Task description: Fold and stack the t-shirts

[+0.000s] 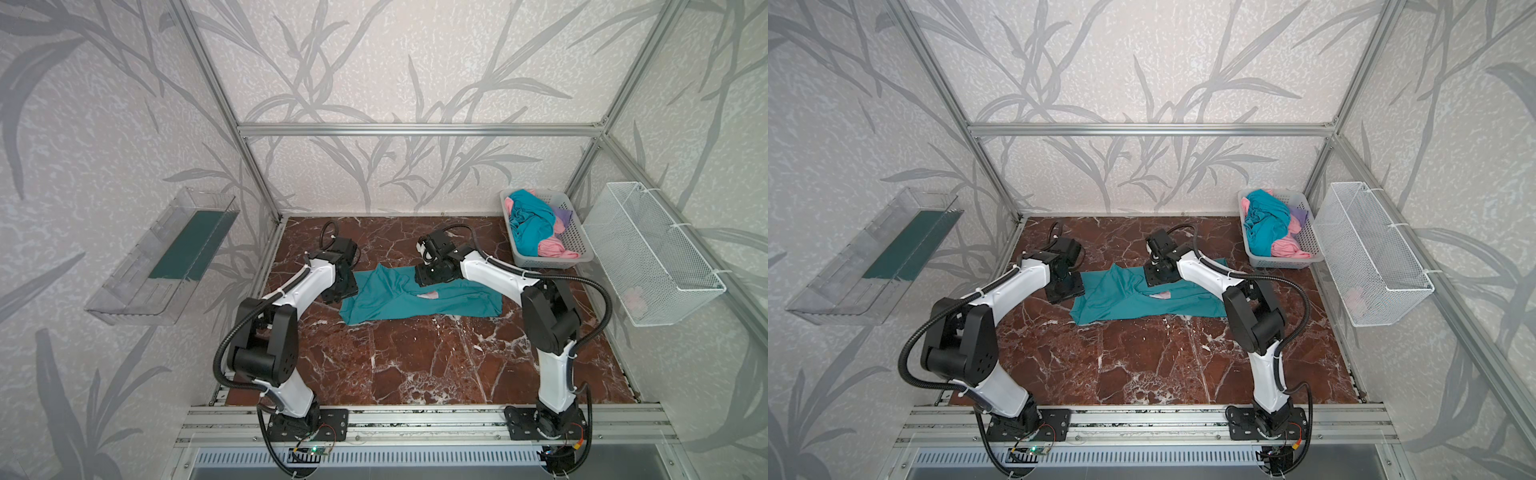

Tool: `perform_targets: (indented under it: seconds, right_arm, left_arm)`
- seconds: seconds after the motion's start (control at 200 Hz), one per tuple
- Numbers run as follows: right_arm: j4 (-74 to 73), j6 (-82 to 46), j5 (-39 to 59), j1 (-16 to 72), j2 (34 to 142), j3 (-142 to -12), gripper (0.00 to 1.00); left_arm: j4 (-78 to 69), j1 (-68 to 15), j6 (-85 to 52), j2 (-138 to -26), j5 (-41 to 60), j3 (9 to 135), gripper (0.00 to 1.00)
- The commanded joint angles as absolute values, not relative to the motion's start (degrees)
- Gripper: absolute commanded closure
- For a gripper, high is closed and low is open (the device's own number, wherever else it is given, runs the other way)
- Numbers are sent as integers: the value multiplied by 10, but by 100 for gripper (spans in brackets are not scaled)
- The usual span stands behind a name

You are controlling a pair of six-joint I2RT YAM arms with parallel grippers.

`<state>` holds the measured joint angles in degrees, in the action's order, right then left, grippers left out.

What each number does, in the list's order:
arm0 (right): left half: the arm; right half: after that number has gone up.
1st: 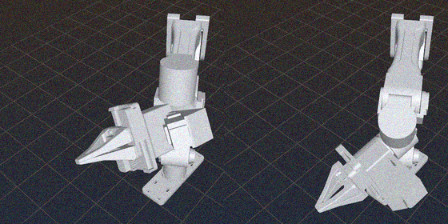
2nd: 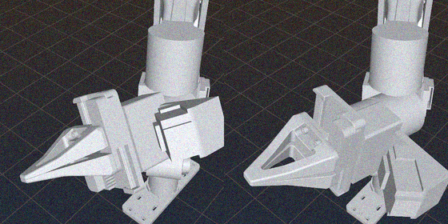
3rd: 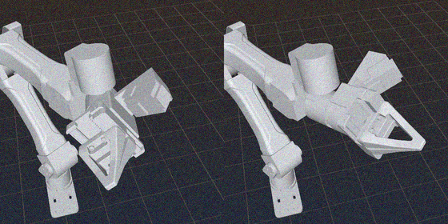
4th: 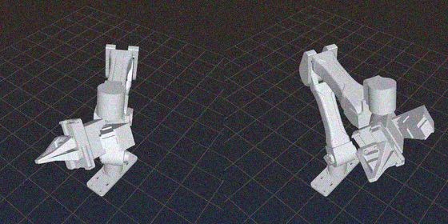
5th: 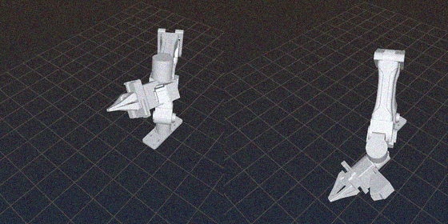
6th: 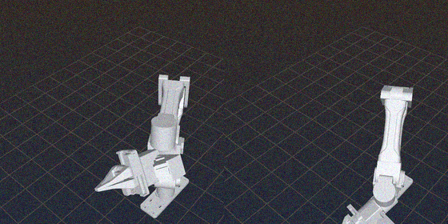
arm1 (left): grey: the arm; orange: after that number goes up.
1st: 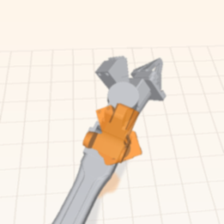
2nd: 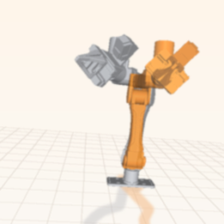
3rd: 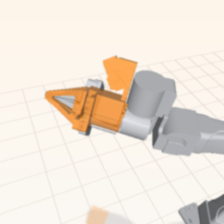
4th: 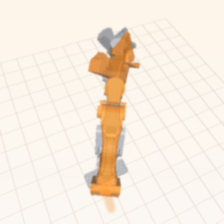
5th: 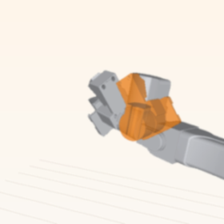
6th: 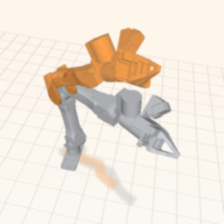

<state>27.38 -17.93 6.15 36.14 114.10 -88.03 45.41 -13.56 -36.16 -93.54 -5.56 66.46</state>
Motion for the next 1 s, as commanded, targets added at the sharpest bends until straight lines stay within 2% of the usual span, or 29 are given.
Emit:
perform_targets:
  seconds: [0.0, 0.325, 0.47, 0.58, 0.665, 0.795, 0.995]
  right_arm:
    - [231, -149, 108, 379, 1119, -844, 50]
    - [235, -145, 145, 405, 1145, -815, 47]
    - [247, -144, 133, 408, 1146, -796, 48]
    - [250, -142, 111, 408, 1132, -764, 49]
    - [259, -142, 88, 404, 1121, -738, 49]
    - [265, -156, 73, 392, 1109, -693, 49]
    - [263, -177, 67, 383, 1076, -633, 49]
  left_arm:
    - [454, -155, -391, -919, -36, 632, 44]
    - [409, -169, -424, -950, -23, 574, 45]
    - [399, -168, -424, -962, -22, 573, 60]
    - [398, -161, -418, -970, -26, 571, 68]
    - [401, -146, -411, -972, -30, 566, 83]
    - [411, -115, -399, -966, -38, 562, 100]
    - [419, -67, -383, -957, -43, 569, 100]
